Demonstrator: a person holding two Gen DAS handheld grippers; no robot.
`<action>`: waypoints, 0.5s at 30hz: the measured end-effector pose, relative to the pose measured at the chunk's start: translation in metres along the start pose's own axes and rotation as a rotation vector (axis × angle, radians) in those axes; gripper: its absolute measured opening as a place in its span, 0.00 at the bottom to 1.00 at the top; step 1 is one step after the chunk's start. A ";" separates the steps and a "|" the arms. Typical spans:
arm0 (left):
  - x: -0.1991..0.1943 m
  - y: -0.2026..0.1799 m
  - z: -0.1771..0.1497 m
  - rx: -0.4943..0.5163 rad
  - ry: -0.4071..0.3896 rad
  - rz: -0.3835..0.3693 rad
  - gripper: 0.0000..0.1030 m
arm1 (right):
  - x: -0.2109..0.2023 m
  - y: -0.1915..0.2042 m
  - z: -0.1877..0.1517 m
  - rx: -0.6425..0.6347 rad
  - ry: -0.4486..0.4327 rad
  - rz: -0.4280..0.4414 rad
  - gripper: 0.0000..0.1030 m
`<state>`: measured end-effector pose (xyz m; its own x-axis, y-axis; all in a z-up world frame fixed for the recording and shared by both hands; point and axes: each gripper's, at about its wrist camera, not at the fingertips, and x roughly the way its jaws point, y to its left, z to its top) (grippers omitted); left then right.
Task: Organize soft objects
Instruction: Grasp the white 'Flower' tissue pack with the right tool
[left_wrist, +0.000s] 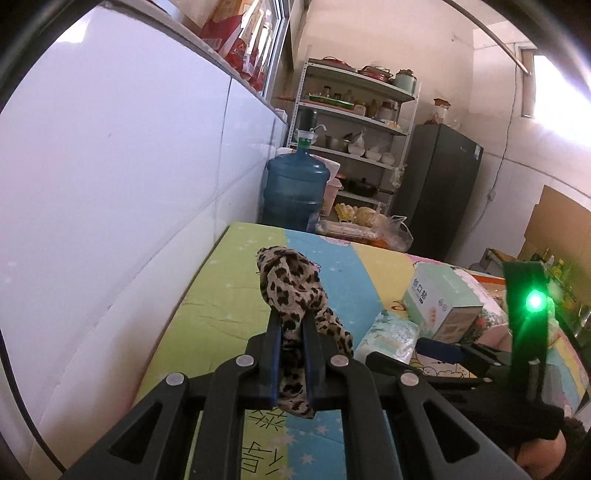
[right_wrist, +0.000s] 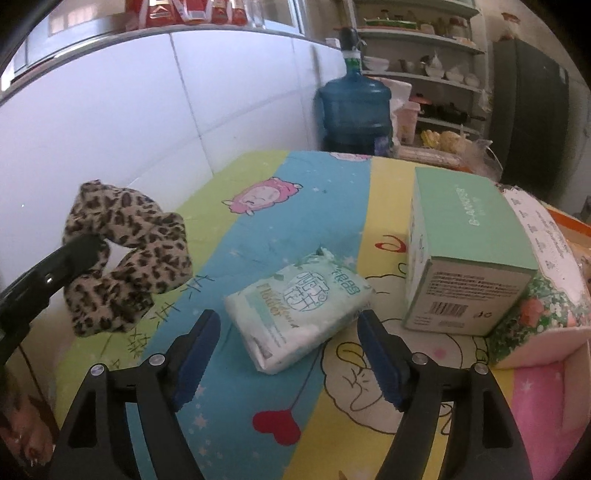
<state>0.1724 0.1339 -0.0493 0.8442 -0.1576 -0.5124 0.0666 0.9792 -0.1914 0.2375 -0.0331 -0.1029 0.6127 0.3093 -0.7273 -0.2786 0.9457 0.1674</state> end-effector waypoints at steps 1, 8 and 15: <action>0.000 0.001 0.000 -0.004 -0.001 -0.003 0.10 | 0.003 -0.002 0.001 0.023 0.007 0.004 0.76; -0.001 0.009 -0.001 -0.015 -0.012 -0.008 0.10 | 0.020 0.004 0.014 0.151 0.040 -0.016 0.77; -0.001 0.016 -0.001 -0.016 -0.004 -0.012 0.10 | 0.036 0.023 0.021 0.077 0.040 -0.122 0.77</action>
<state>0.1721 0.1493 -0.0528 0.8453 -0.1691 -0.5068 0.0685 0.9751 -0.2111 0.2684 0.0019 -0.1116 0.6082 0.1889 -0.7710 -0.1458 0.9813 0.1254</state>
